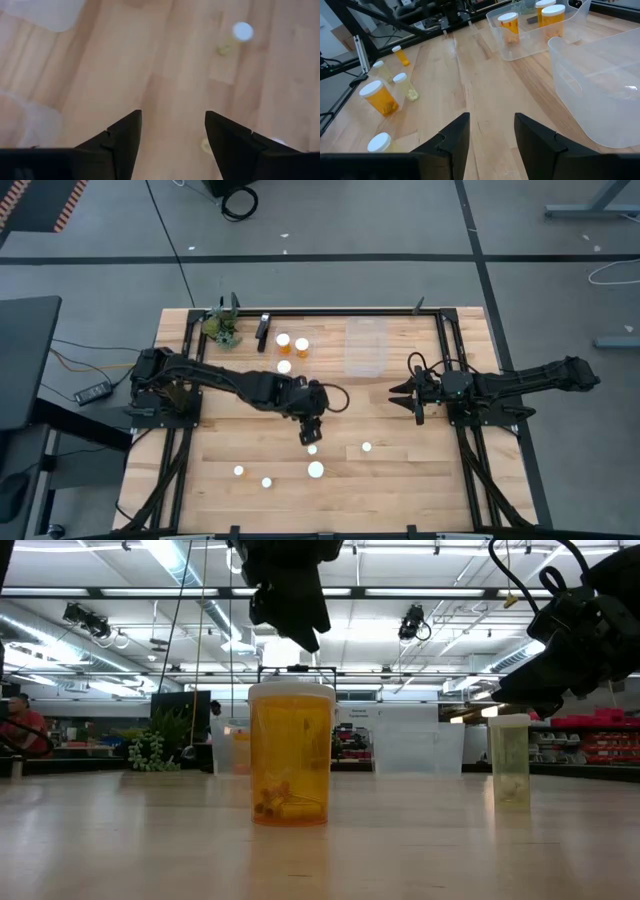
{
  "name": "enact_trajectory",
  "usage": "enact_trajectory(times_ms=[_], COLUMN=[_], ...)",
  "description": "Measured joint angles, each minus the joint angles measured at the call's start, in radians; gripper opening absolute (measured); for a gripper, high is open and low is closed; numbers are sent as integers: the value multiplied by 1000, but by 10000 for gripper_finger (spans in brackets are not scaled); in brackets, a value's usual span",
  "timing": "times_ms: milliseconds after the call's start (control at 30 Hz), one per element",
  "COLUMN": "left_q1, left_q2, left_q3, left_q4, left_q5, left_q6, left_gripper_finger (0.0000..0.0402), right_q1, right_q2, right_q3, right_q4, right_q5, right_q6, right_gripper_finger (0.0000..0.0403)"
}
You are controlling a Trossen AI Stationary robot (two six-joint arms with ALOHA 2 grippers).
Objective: Pick and place medicine bottles into bin by pill shape (circle, oval)
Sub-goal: Put the small orange pill bottle in the right transparent bin
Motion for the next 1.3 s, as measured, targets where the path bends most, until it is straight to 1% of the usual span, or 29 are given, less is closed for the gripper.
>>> enact_trajectory(times_ms=[233, 400, 500, 600, 767, 933, 1100, 1300], left_q1=[-84, -133, -150, -161, -190, -233, -282, -356], left_q2=[40, 80, 95, 99, 101, 102, 101, 101], left_q3=[1, 0, 0, 0, 17, 59, 64, 64], left_q4=[65, 92, 108, 110, 83, -57, -181, -355], left_q5=[0, 2, 33, 52, 60, 119, 192, 206], left_q6=[-103, -187, -233, -284, -318, -404, -583, -756], left_gripper_finger=[216, 217, 217, 215, 208, 202, 194, 191], right_q1=[0, 0, 0, 0, 0, 0, 0, 0], right_q2=[0, 1, 1, 1, 1, 1, 1, 1], right_q3=[0, 0, 0, 0, 0, 0, 0, 0], right_q4=[0, -3, -3, -3, -3, -3, -3, -3], right_q5=[0, 0, 0, 0, 0, 0, 0, 0], right_q6=[0, 0, 0, 0, 0, 0, 0, 0], right_gripper_finger=[161, 161, 161, 161, 161, 161, 161, 161])
